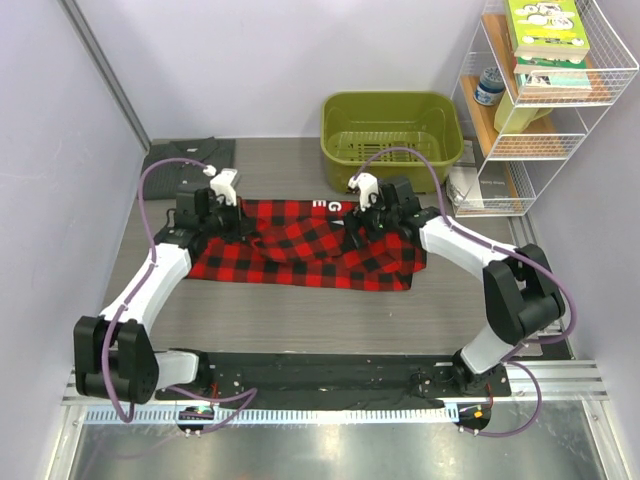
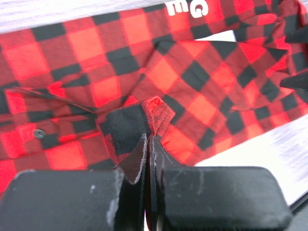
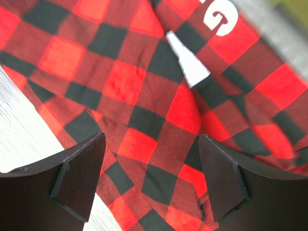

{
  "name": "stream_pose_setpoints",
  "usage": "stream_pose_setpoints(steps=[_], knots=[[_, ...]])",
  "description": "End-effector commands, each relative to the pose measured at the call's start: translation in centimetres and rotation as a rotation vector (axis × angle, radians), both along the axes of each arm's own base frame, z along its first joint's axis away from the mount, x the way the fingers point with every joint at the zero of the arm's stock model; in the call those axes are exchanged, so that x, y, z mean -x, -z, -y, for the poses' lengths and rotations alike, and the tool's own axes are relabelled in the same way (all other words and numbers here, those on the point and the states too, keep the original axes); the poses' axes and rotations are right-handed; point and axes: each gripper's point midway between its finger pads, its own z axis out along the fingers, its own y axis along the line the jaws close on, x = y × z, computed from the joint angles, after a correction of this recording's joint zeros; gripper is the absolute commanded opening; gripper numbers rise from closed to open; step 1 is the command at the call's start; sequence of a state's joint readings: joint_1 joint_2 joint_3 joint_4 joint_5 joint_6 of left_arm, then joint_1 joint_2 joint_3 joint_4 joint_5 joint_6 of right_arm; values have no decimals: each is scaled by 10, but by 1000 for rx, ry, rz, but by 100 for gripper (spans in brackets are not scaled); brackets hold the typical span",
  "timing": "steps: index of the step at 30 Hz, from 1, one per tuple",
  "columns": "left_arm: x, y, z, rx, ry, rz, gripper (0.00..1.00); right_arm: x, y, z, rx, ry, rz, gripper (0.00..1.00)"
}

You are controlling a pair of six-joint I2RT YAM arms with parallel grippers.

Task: Fold and stack the long sleeve shirts
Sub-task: Fold the shirt

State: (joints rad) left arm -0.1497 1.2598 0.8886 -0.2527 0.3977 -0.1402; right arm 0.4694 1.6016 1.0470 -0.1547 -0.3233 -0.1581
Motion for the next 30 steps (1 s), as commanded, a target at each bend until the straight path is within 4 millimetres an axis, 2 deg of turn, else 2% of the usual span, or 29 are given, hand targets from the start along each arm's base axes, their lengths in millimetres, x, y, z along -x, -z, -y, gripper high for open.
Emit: stream_pose_setpoints(steps=[1,5,10,13,16,17,18,19,20,23,24,26,27,29,30], knots=[[-16,-11,-2,-21,148,165,0,-5,-4,-6,-10,-3,-2,82],[-17,-7,-8,-28,233,224,0,-9,-1,-4,-10,14,-5,79],[-11,-30,-16,-1,381,375,0,-7,4,-1,-8,26,-14,79],[-2,-24,-12,1,466,383,0,-7,9,-1,-4,31,-24,76],[0,-15,-13,-6,491,394,0,-11,18,3,11,51,-37,67],[-3,-9,-15,-25,486,397,0,-13,21,5,19,60,-38,60],[-6,-4,-21,-43,467,402,1,-16,22,6,21,68,-38,58],[-6,10,-26,-59,439,392,2,-16,25,7,26,70,-43,56],[-19,12,-36,-110,390,428,3,-16,28,8,31,70,-49,52],[-29,26,-63,-176,309,433,4,-16,27,8,32,68,-47,50],[-34,32,-80,-199,252,409,6,-15,27,9,33,66,-48,50],[-40,39,-102,-241,175,383,9,-12,27,10,35,60,-48,49],[-45,40,-122,-266,99,373,16,-12,26,10,35,61,-47,49],[-50,36,-141,-283,8,369,21,-8,23,11,34,55,-44,49],[-52,32,-154,-278,-67,363,28,-5,25,11,39,49,-52,49]])
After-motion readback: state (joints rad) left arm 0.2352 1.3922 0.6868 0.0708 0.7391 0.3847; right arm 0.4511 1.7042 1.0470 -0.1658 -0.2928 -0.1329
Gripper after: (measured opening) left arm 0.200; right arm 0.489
